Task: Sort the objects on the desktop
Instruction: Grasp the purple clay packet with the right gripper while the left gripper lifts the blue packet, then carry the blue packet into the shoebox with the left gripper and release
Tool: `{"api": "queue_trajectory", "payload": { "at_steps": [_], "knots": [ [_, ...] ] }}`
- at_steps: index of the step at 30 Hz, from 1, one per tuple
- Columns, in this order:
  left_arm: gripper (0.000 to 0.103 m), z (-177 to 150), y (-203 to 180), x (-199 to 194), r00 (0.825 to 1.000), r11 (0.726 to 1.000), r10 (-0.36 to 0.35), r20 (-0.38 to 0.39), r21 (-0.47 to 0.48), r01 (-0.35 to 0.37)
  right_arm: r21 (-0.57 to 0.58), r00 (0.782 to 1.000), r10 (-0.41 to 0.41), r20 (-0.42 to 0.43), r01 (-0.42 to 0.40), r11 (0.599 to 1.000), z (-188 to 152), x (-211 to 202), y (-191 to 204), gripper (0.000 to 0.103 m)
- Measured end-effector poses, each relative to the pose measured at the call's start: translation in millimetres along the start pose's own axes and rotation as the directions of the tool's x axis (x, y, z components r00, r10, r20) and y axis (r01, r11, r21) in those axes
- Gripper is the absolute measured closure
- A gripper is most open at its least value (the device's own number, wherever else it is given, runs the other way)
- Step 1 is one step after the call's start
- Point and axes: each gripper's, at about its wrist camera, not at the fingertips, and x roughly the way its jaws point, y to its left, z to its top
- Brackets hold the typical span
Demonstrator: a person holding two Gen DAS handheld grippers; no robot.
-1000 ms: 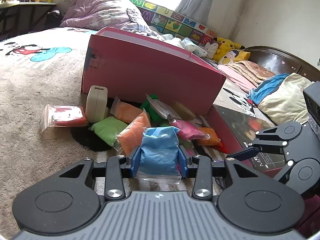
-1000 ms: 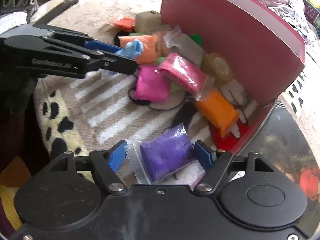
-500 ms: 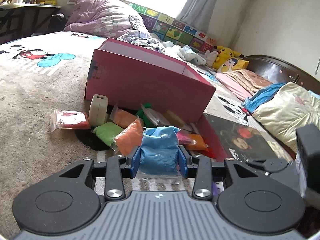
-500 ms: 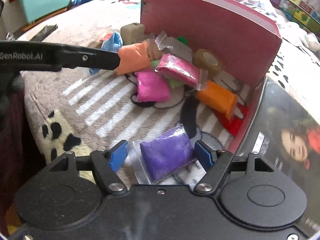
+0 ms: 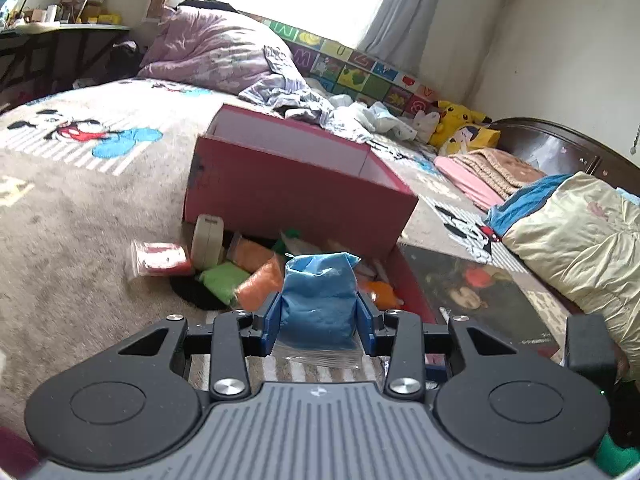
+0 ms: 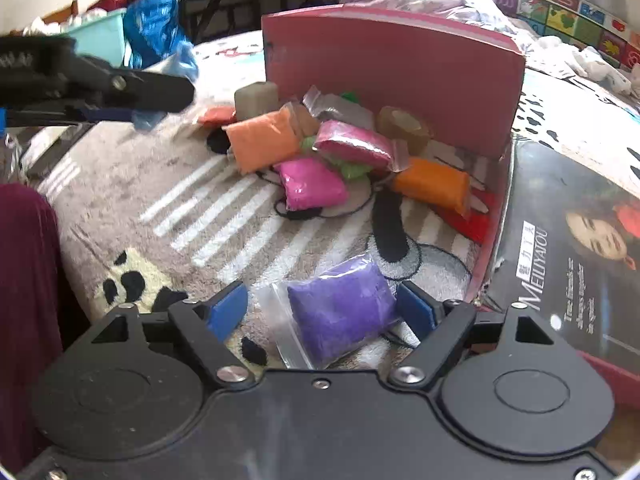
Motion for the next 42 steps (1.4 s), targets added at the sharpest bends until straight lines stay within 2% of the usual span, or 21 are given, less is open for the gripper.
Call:
{"api": "queue_trajectory", "payload": {
  "at_steps": [14,18,21,26,33,42],
  "knots": [
    [0.065,59.8,7.2,5.9,0.996,0.997,0.067,0.055,0.031,-0.068,0.049,0.996,0.02,0.09,-0.024,0.999,-6.8,-4.3,-15.4,0.045],
    [0.065,82.6,5.8,19.5,0.995,0.995,0.081,0.065,0.059,-0.085,0.048,0.993,0.035,0.109,-0.04,0.998,-4.6,-3.9,-16.0,0.05],
    [0.065,100.2,4.9,32.7,0.994,0.993,0.085,0.065,0.073,-0.09,0.05,0.991,0.053,0.125,-0.06,0.997,-2.3,-3.1,-16.8,0.061],
    [0.065,120.7,1.8,54.8,0.995,0.991,0.085,0.054,0.098,-0.09,0.126,0.98,0.101,0.171,-0.123,0.984,2.2,-3.2,-29.6,0.071],
    [0.065,133.9,1.5,90.1,0.995,0.989,0.094,0.014,0.116,-0.095,0.203,0.974,0.118,0.194,-0.158,0.966,3.5,0.0,-45.6,0.079],
    [0.065,160.0,5.8,134.5,0.992,0.984,0.123,-0.015,0.132,-0.12,0.223,0.968,0.141,0.206,-0.187,0.957,4.0,1.0,-51.7,0.081]
  ]
}}
